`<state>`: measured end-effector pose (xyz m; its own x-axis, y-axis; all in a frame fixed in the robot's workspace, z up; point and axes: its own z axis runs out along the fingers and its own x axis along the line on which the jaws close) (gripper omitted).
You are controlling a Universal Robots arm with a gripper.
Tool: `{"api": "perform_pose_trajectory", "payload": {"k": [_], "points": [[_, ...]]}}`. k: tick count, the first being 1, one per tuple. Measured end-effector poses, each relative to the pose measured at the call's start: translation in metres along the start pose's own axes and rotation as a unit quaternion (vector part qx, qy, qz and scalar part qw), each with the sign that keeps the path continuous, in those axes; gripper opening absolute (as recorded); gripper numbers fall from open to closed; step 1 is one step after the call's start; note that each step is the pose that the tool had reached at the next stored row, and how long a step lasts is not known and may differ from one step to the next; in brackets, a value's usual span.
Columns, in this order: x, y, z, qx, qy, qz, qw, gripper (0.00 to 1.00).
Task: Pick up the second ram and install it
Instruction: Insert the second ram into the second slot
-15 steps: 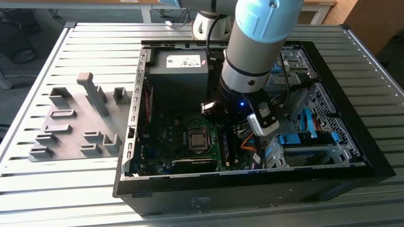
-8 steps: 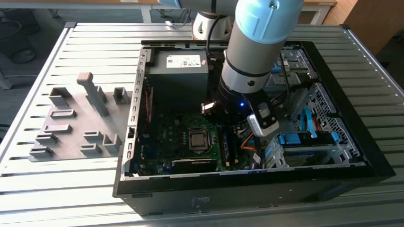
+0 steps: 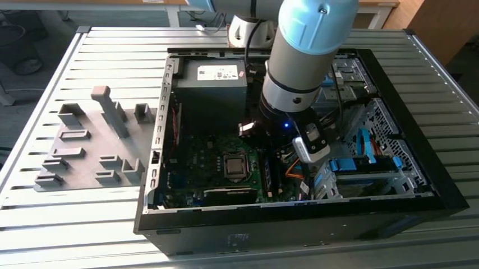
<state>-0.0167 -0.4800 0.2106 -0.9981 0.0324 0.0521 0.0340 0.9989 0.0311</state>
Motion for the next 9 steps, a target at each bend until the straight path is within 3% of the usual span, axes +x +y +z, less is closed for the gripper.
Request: {"api": "perform_pose_trajectory", "payload": {"k": [9], "points": [[0.0000, 0.0000, 0.0003, -0.0002, 0.0000, 0.000, 1.0000, 0.14]]}}
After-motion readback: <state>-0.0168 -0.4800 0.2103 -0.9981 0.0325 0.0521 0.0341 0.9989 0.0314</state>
